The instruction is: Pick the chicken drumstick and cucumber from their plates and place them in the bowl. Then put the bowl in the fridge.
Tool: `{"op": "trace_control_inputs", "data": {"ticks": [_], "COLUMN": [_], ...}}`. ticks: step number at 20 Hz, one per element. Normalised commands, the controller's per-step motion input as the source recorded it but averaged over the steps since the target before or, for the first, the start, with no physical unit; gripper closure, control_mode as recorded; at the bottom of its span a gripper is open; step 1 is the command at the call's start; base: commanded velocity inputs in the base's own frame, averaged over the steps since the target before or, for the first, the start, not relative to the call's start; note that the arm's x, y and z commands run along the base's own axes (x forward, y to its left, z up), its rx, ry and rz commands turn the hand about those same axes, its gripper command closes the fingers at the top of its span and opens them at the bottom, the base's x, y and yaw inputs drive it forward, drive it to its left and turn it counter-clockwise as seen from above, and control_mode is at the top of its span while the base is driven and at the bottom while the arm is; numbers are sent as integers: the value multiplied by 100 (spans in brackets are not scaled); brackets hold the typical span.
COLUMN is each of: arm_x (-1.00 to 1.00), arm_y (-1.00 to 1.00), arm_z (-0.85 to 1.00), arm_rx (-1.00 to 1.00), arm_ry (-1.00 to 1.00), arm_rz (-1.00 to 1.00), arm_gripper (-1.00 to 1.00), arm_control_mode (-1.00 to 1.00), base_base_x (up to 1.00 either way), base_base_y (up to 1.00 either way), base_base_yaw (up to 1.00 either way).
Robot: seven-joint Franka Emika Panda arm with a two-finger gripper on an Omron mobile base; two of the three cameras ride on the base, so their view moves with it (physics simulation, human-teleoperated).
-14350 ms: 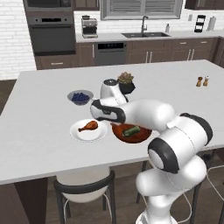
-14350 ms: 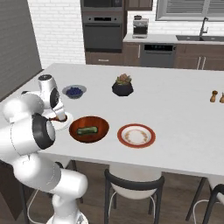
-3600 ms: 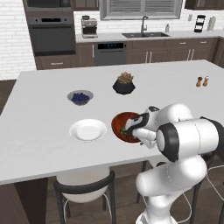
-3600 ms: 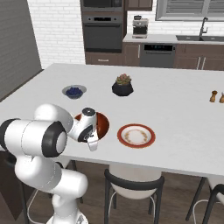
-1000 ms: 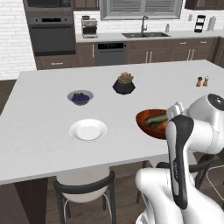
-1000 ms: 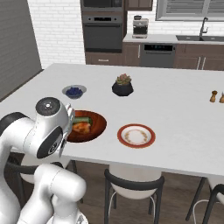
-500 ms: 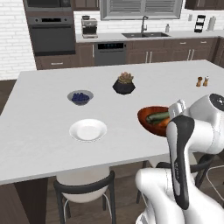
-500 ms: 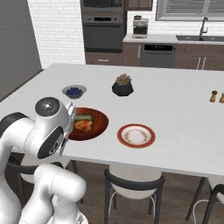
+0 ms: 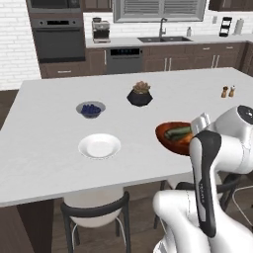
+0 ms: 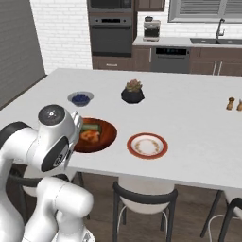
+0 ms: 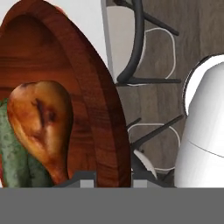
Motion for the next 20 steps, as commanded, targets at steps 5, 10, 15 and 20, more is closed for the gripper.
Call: {"op": "trace_control_inputs", "data": {"ticks": [5, 10, 15, 20], "arm_x": [0, 0, 0, 0], "arm_y": [0, 0, 0, 0], "arm_z": [0, 0, 0, 0], "arm_rx": [0, 0, 0, 0], "arm_ry": [0, 0, 0, 0], "arm_rz": [0, 0, 0, 0], "arm_gripper": [100, 100, 100, 100], "arm_control_mode": [100, 100, 100, 100], "base_base_x": [-100, -65, 5, 8], "base_base_y": [0, -2, 11, 4], "base_base_yaw": [0, -18, -80, -80]}}
